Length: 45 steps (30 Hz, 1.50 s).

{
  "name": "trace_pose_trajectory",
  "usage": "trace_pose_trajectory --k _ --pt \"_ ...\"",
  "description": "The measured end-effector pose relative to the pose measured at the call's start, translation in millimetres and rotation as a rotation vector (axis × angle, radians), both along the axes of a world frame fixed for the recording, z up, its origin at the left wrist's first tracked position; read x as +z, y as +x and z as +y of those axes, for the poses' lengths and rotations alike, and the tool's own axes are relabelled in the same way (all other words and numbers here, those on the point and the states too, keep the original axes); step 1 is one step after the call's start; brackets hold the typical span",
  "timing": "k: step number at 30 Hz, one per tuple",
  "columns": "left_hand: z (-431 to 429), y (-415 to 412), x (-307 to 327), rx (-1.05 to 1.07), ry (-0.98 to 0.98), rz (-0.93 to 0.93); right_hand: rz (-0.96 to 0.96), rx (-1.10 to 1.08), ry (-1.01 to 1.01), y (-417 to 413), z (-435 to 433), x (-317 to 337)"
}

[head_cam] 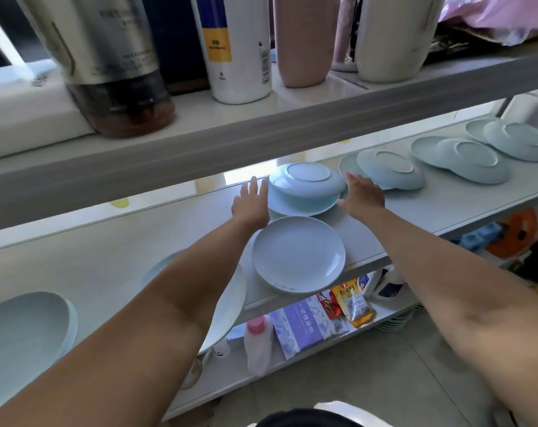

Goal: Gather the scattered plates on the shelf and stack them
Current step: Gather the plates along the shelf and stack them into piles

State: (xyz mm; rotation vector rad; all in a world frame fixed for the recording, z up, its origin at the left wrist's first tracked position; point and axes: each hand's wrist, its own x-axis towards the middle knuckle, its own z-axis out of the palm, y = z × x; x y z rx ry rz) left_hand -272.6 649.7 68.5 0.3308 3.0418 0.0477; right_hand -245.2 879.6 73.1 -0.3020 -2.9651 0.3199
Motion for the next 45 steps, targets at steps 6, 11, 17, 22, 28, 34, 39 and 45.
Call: trace_pose_trajectory --k 6,11,17,22,28,34,39,45 --pt "46.0 -33.0 -7.2 -0.124 -0.129 0.132 -0.061 0.219 0.116 -39.6 19.6 -13.4" --pt "78.5 -54.0 -11.4 -0.131 -0.206 0.103 -0.11 0.338 0.143 -67.8 29.4 -24.4" --pt "105.5 -65.9 -19.7 -0.141 -0.289 0.075 -0.159 0.457 0.221 -87.5 37.5 -29.7" --pt "124.1 -76.7 -28.5 -0.194 -0.338 0.117 -0.173 0.529 0.297 -104.0 40.7 -35.2" --pt "137.8 -81.1 -31.4 -0.134 -0.334 0.19 -0.096 0.613 0.324 -118.6 41.3 -37.2" --pt "127.6 -75.2 -20.3 -0.066 -0.297 0.204 -0.076 0.723 0.351 -127.9 31.0 -32.6" --pt "109.3 -70.0 -14.3 0.045 -0.213 0.203 -0.07 0.804 0.307 -130.1 16.3 -39.1" --pt "89.3 -59.0 -7.5 0.094 -0.171 0.249 -0.043 0.627 0.318 -122.7 4.4 -38.3"
